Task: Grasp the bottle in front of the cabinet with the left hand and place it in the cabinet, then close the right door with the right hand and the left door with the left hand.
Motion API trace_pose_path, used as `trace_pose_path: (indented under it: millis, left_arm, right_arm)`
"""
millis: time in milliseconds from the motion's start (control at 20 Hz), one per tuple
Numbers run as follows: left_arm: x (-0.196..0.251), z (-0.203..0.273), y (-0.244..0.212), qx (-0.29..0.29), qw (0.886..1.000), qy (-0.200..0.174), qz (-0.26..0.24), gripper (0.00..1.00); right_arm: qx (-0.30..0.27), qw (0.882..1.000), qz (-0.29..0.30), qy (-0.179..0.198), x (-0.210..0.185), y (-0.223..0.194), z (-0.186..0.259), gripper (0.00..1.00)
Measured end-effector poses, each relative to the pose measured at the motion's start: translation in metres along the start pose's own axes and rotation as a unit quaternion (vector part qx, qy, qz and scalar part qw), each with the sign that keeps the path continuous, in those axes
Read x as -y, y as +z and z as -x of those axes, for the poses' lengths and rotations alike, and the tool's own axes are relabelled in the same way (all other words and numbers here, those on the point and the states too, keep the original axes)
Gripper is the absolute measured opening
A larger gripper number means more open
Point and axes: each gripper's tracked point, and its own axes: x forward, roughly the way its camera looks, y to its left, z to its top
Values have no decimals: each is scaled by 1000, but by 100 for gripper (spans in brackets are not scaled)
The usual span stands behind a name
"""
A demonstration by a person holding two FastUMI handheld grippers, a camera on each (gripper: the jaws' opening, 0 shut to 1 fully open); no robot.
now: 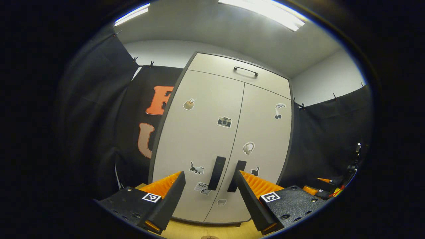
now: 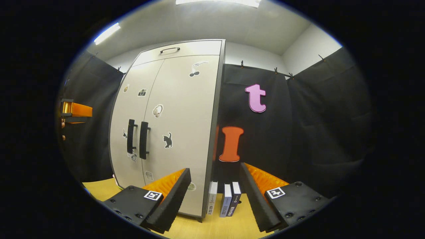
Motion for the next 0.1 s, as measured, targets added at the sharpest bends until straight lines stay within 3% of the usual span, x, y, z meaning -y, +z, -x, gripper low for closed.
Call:
trace_pose_path:
  millis: [100]
  left_arm:
    - [-9, 6, 3, 0, 1000, 2, -5, 94]
  right_arm:
    - [1, 1000, 0, -2, -8, 3, 7, 98]
